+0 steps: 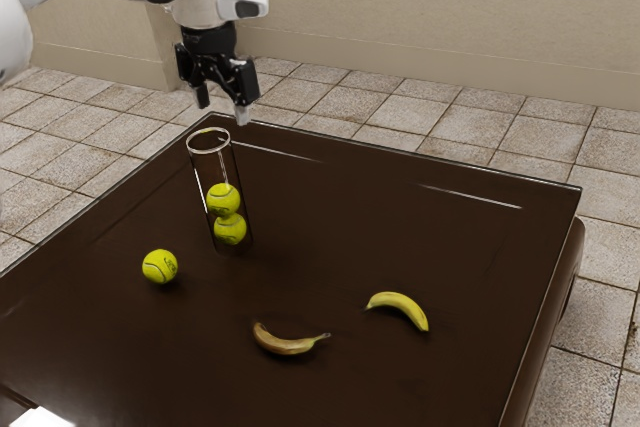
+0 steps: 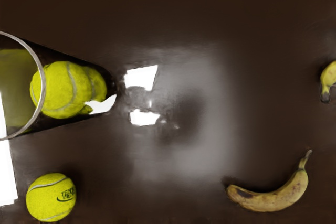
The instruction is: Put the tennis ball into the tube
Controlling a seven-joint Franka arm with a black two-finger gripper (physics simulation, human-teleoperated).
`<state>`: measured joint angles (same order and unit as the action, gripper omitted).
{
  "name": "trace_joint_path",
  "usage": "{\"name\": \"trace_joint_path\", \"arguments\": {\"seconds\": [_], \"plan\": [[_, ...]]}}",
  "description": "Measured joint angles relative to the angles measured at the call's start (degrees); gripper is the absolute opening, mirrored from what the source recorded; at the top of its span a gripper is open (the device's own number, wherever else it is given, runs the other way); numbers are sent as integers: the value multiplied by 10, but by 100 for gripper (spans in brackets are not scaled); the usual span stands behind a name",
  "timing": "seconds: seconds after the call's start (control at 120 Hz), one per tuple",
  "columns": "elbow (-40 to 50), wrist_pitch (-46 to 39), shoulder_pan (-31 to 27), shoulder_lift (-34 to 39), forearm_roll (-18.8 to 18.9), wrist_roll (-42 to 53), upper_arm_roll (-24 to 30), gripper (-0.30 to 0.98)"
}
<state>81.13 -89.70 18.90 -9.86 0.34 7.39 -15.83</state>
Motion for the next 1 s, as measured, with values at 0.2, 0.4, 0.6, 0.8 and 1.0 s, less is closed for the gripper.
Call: {"name": "trace_joint_path", "arguments": {"seconds": [0.2, 0.4, 0.6, 0.8, 1.0], "plan": [[115, -40, 13, 42, 7, -11, 2, 67], [325, -84, 9, 168, 2, -22, -11, 67], [445, -156, -51, 163, 0, 0, -51, 67], [482, -249, -72, 104, -38, 53, -70, 67], [480, -332, -91, 59, -60, 144, -71, 67]]}}
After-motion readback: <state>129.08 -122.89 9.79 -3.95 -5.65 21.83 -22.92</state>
